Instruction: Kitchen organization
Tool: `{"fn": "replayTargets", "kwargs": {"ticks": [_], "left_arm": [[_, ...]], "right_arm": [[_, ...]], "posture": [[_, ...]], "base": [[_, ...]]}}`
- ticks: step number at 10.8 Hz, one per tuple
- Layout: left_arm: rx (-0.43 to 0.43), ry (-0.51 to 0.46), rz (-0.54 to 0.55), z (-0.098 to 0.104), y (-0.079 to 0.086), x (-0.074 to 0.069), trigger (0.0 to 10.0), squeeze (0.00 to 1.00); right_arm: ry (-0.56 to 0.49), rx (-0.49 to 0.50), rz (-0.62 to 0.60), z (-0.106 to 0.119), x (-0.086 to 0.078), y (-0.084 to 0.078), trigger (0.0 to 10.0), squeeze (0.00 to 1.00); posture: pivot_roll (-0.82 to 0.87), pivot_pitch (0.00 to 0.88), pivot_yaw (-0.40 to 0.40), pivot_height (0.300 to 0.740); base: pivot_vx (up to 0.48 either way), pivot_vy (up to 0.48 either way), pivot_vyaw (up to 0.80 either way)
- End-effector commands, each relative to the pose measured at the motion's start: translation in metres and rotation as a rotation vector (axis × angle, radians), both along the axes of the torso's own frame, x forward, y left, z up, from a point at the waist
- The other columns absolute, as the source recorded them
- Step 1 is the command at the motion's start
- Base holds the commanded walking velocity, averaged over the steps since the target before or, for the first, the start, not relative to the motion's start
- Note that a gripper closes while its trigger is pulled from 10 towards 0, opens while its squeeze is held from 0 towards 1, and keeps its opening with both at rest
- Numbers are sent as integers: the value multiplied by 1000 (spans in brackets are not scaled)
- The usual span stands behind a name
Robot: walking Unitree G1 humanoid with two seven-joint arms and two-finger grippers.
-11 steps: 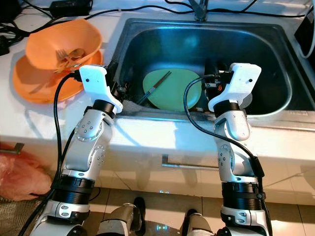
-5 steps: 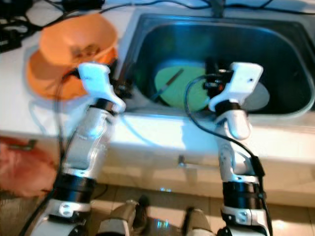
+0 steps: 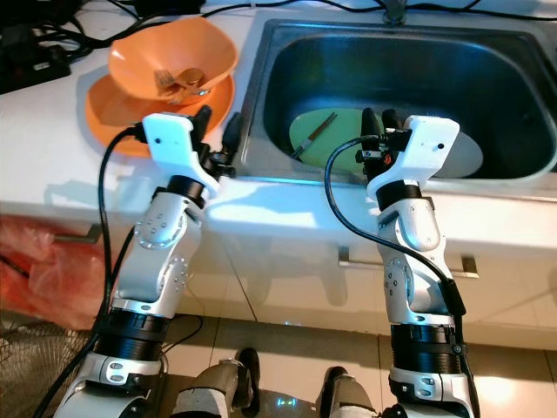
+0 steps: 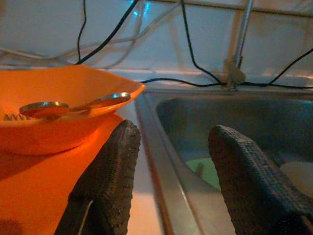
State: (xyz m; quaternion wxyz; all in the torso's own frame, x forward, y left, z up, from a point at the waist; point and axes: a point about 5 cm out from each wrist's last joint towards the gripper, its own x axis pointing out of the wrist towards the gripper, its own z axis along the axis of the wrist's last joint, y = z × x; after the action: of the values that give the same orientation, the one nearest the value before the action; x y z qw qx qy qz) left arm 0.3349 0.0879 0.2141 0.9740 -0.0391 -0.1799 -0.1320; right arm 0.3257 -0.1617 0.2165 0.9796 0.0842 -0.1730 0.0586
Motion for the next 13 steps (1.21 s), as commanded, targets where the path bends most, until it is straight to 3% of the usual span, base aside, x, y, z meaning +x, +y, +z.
{"fn": "replayTargets", "kwargs": {"ticks": [1, 4, 5, 6, 13], "left_arm": [[8, -13, -13, 2, -2, -1, 10000, 0], [81, -61, 6, 9, -4, -2, 10000, 0], [172, -78, 52, 10, 0, -1, 10000, 0], [186, -57, 83, 5, 4, 1, 10000, 0], [171, -39, 117, 4, 8, 3, 10000, 0]], "right_arm": [[10, 8, -6, -1, -1, -2, 10000, 0], [10, 10, -5, -1, 0, -2, 10000, 0], [12, 12, -5, -1, 0, -2, 10000, 0], [13, 13, -3, -1, 0, -2, 10000, 0], [17, 15, -2, -3, 0, -2, 10000, 0]], "posture": [[79, 223, 40, 740], [82, 223, 38, 740], [86, 224, 38, 740], [86, 226, 38, 740], [88, 229, 37, 740]], "base": [[0, 0, 0], [0, 0, 0], [0, 0, 0], [0, 0, 0], [0, 0, 0]]}}
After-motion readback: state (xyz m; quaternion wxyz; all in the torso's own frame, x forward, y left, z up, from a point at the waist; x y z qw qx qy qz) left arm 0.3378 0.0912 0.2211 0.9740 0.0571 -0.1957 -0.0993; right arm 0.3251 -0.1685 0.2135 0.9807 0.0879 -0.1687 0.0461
